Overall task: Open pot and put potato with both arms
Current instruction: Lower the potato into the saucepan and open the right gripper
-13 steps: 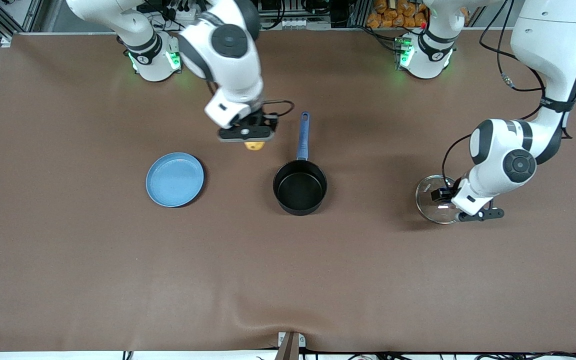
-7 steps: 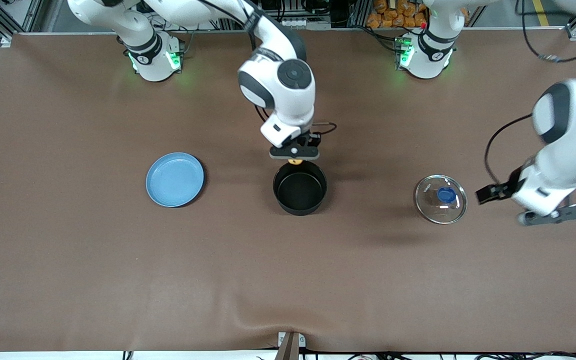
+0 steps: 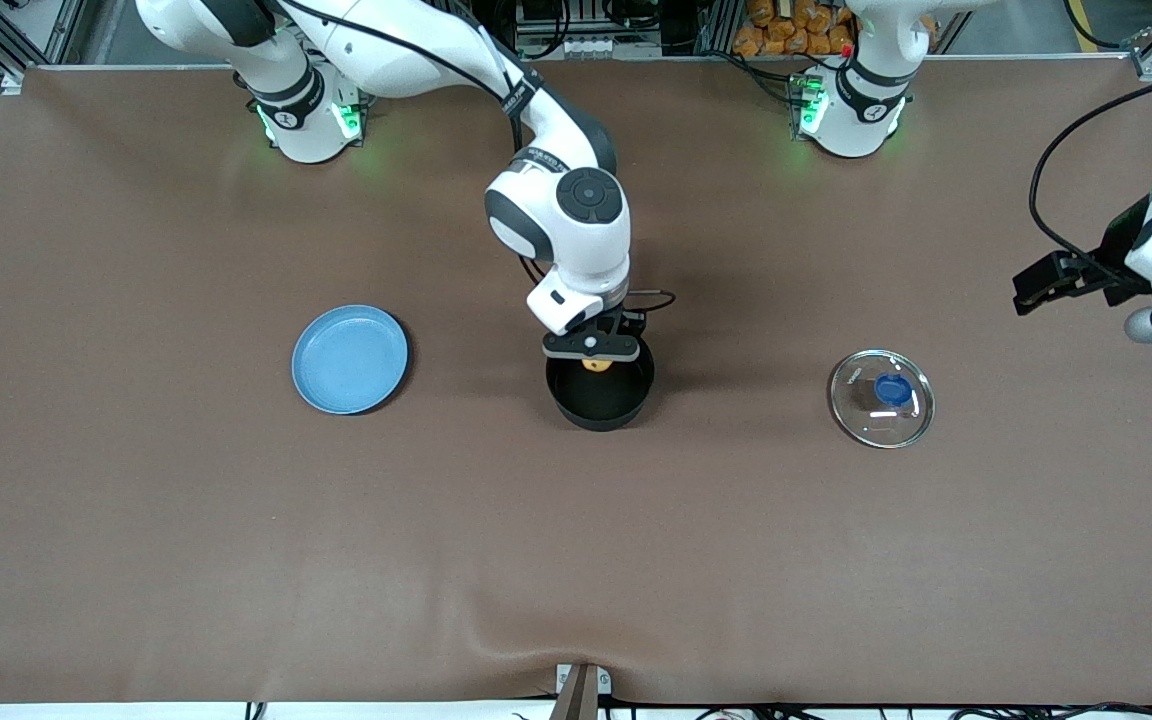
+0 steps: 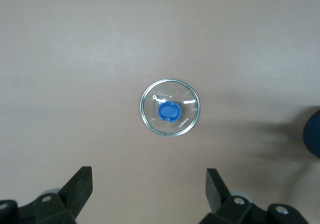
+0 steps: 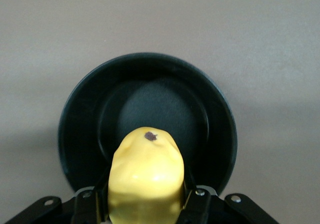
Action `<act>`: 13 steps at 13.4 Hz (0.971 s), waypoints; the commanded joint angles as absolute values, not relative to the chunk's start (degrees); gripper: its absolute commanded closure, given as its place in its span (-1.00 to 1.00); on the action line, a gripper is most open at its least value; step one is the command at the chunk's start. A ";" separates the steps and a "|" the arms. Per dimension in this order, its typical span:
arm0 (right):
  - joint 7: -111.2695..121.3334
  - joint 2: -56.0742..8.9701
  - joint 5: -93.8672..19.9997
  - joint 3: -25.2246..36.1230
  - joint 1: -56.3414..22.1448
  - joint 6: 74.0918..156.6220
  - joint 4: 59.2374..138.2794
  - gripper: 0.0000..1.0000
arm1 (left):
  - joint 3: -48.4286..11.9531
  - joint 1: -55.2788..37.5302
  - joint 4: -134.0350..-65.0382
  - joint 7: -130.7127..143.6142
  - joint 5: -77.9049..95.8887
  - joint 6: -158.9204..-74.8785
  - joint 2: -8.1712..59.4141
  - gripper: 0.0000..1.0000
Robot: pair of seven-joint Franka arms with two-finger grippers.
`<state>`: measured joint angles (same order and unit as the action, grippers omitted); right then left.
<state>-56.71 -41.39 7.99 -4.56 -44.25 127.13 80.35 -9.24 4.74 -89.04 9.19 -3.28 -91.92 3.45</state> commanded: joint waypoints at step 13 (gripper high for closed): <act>-55.28 -48.51 9.14 -1.76 -46.85 134.56 78.13 1.00 | -8.09 2.64 -86.84 8.26 1.23 -84.55 1.41 -1.00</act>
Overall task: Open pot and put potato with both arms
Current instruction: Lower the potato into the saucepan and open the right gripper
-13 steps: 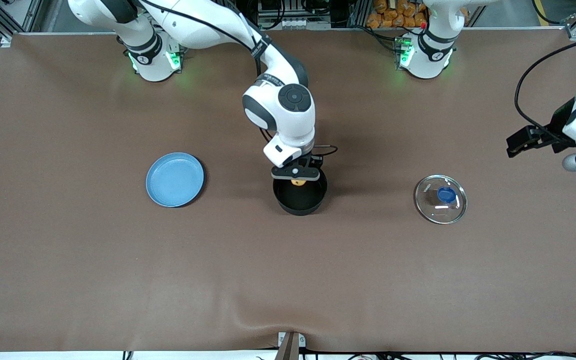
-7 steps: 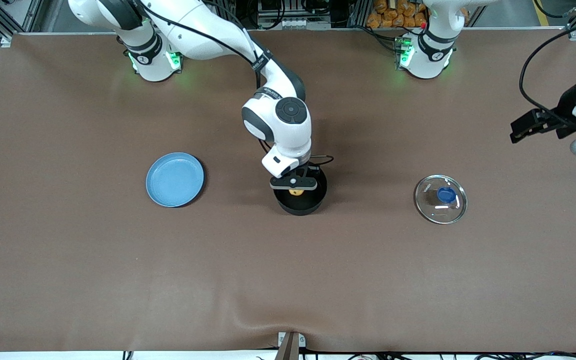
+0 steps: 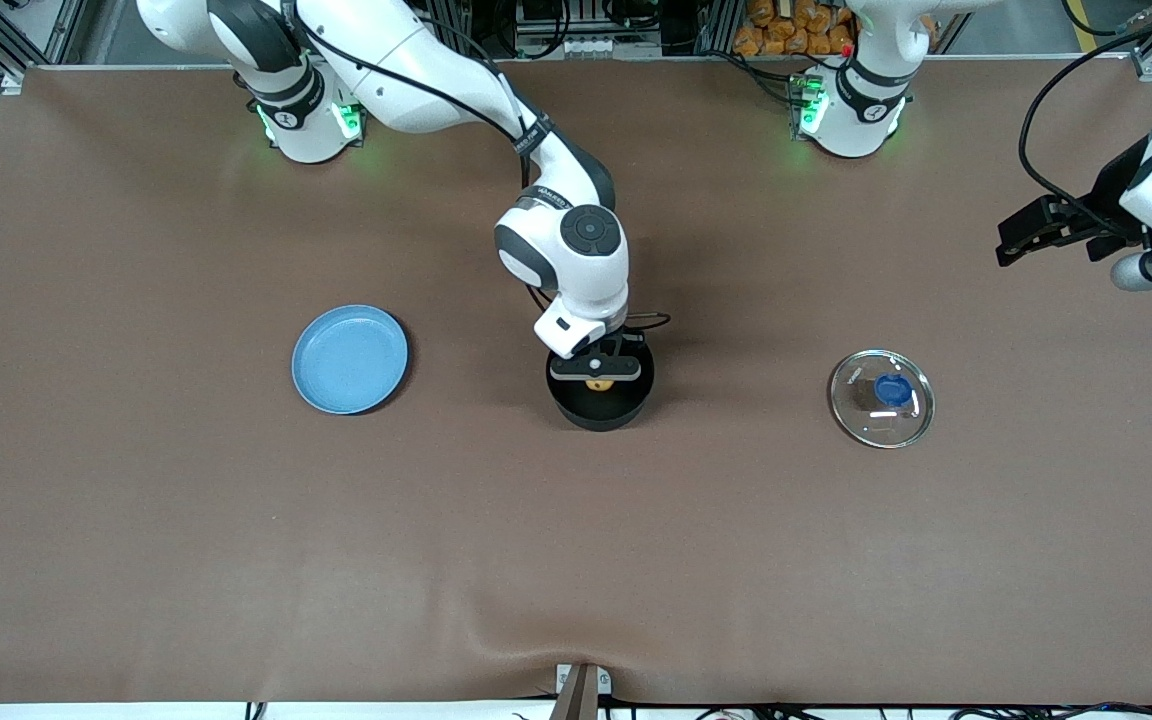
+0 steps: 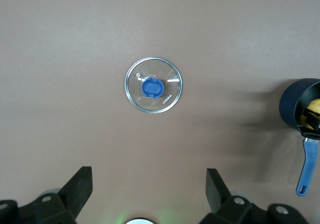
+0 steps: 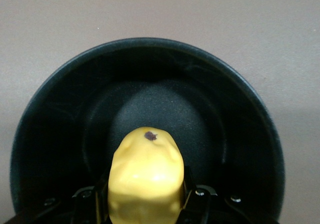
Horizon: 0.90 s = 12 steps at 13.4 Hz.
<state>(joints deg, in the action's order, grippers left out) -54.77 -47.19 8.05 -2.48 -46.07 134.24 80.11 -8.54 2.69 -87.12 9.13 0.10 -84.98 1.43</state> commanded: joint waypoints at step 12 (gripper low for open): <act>-55.37 -48.78 9.05 -1.76 -46.76 134.82 78.14 -0.51 | -8.35 2.55 -88.07 8.35 0.44 -84.55 0.35 -1.00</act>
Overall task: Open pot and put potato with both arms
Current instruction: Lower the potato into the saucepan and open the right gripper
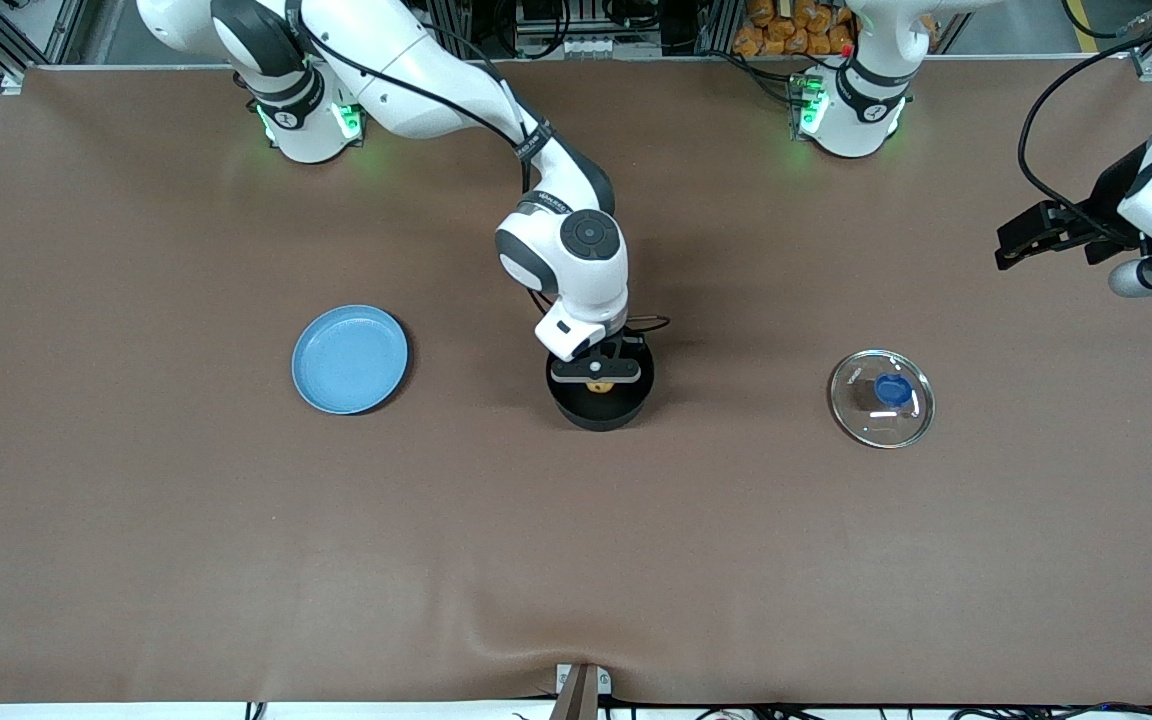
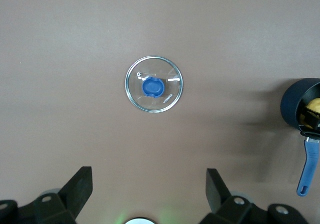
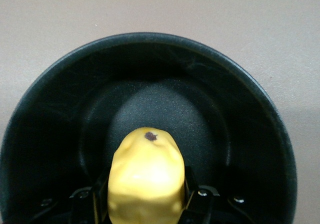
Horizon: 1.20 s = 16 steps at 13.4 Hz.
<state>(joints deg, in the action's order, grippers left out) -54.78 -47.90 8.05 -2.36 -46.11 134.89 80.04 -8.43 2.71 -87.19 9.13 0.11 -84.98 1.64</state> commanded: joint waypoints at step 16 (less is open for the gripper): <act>-46.78 -33.07 2.21 -2.11 -40.97 113.93 74.09 -0.59 | -8.70 2.46 -91.05 8.88 -2.46 -84.55 -1.67 -1.00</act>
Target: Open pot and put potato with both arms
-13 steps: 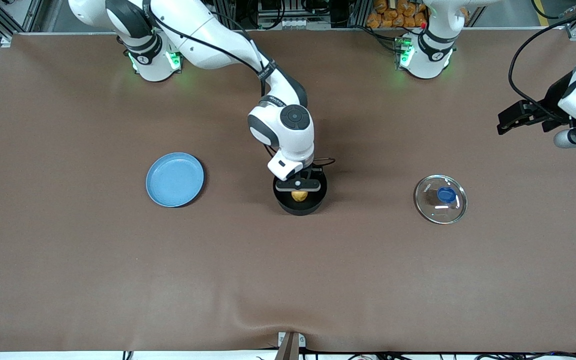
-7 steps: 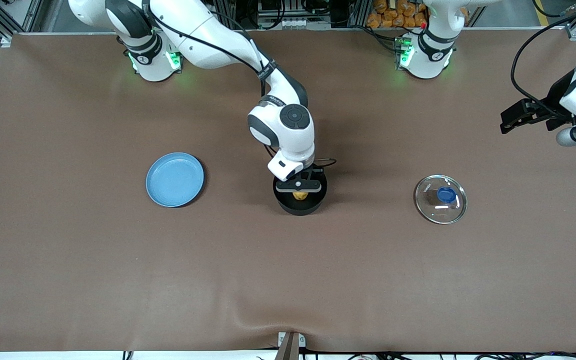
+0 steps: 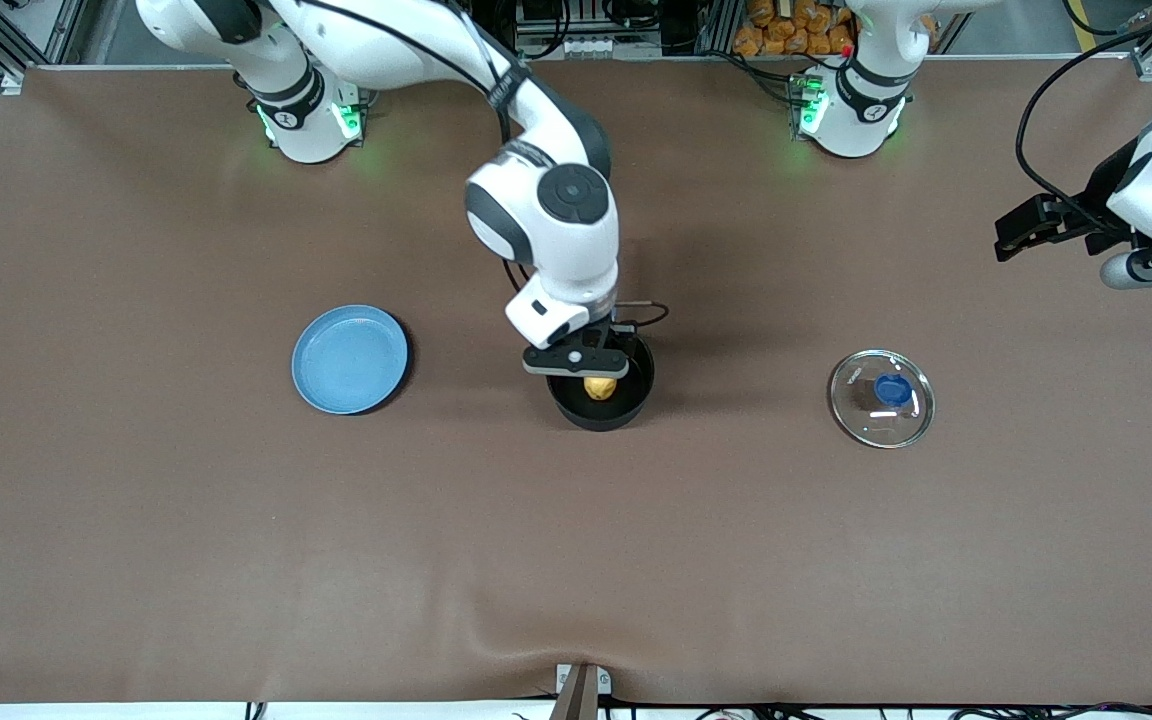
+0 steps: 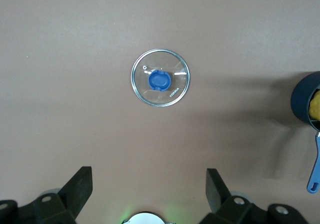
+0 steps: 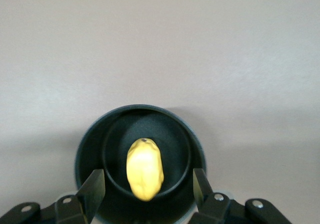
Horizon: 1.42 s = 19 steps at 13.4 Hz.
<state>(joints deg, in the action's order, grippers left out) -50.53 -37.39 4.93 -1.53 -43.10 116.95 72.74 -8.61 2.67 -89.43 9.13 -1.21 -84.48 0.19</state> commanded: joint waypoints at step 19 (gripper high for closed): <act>5.79 1.13 2.10 -0.71 -0.98 79.37 84.89 -1.00 | -10.19 2.37 -93.87 9.40 -2.46 -86.22 -3.60 -1.00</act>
